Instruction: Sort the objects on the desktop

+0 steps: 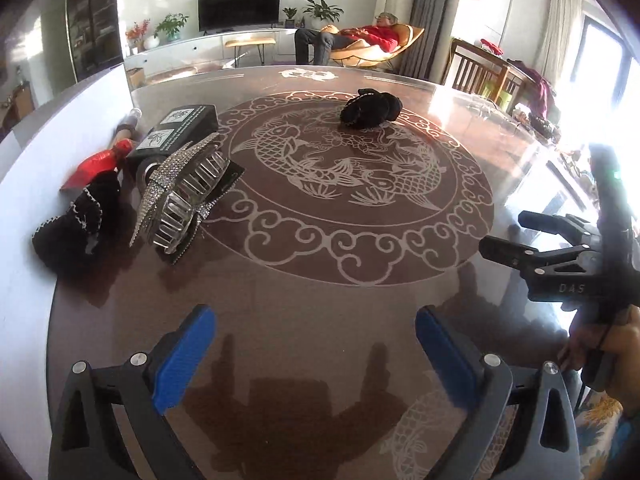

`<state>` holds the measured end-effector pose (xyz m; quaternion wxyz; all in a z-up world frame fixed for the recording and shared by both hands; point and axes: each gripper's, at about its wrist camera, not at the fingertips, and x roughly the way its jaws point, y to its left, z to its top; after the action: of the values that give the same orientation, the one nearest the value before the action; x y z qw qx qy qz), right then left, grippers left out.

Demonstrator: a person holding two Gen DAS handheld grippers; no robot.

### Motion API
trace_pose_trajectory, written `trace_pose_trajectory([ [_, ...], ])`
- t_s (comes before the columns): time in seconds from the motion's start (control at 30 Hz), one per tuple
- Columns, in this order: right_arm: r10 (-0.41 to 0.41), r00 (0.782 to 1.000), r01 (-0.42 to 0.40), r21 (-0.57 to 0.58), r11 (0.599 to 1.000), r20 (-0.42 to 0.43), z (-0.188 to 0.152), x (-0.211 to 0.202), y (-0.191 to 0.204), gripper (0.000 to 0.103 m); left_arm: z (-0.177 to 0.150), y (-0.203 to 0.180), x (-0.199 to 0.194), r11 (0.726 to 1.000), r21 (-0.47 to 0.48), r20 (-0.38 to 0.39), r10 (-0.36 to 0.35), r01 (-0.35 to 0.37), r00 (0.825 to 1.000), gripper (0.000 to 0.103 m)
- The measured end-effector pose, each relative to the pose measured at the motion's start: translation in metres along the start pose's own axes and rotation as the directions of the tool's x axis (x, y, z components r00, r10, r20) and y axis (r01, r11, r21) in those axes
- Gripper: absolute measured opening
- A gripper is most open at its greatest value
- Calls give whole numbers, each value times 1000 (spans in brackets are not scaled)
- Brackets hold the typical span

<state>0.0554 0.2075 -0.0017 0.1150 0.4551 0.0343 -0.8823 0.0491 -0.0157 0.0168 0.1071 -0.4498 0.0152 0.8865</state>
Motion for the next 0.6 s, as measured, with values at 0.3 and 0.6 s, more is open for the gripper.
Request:
trace_pose_trajectory([
  [0.3,-53,998,53,-24,998,-26,-2,5,13,103,13,1,30,999,34,-12,18,-18,1000,102],
  [0.6,-56,998,56,-23,998,-26,-1,6,13,103,13,-4,31,997,66,-25,39,-37,999,103],
])
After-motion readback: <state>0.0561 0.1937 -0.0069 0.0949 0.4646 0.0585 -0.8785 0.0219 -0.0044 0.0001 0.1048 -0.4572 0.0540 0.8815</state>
